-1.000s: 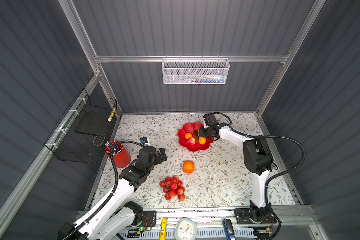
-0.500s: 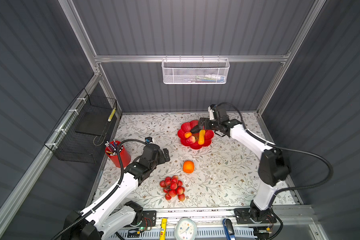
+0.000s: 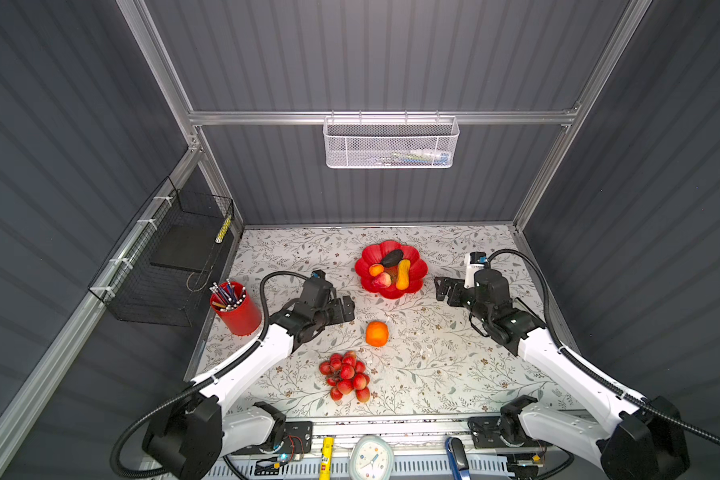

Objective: Place and organize the fake fruits in the fruit bowl
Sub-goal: 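Grasp the large orange fruit with left gripper while right gripper withdraws, then carry the orange fruit into the bowl and release it with left gripper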

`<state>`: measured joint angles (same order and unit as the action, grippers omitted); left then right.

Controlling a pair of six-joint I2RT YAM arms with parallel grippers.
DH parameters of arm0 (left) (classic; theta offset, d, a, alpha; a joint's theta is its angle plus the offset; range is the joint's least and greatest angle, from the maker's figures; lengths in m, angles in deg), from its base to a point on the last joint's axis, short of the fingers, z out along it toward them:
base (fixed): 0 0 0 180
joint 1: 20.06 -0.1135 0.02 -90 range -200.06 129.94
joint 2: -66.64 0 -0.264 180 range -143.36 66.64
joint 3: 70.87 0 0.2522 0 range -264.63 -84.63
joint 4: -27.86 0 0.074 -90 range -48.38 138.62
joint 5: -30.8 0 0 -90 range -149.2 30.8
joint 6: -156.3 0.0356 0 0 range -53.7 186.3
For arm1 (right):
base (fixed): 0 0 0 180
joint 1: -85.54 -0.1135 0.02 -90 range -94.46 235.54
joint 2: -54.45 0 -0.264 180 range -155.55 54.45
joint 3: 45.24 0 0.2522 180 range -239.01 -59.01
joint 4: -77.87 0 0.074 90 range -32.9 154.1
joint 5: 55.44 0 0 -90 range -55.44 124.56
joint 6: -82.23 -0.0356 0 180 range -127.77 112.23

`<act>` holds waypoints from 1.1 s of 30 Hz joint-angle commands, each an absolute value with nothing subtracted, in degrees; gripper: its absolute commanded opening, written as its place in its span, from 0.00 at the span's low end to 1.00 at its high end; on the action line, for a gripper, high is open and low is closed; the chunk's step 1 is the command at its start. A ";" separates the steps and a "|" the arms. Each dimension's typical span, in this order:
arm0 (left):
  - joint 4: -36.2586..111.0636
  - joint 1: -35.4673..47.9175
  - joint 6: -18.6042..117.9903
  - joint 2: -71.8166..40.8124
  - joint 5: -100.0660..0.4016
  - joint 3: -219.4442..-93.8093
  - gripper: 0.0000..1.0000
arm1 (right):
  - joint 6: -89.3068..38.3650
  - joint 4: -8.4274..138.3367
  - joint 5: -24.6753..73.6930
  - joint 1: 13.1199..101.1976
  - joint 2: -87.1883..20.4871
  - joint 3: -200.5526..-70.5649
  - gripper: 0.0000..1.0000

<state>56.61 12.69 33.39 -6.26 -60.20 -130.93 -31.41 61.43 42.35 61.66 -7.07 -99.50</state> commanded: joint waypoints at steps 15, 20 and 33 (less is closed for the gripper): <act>61.88 24.21 34.55 -28.79 -54.85 -142.03 0.98 | -33.86 63.23 42.86 62.29 -6.63 -100.67 0.99; 61.40 25.02 34.50 -31.37 -53.33 -142.96 0.74 | -34.13 63.55 42.91 62.49 -6.63 -100.37 0.99; 64.09 24.28 46.22 -28.97 -59.17 -158.10 0.49 | -34.32 64.32 42.13 63.06 -7.56 -100.78 0.99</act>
<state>63.82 24.62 39.23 -29.17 -56.68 -150.19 -33.92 63.70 42.42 62.69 -7.48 -99.63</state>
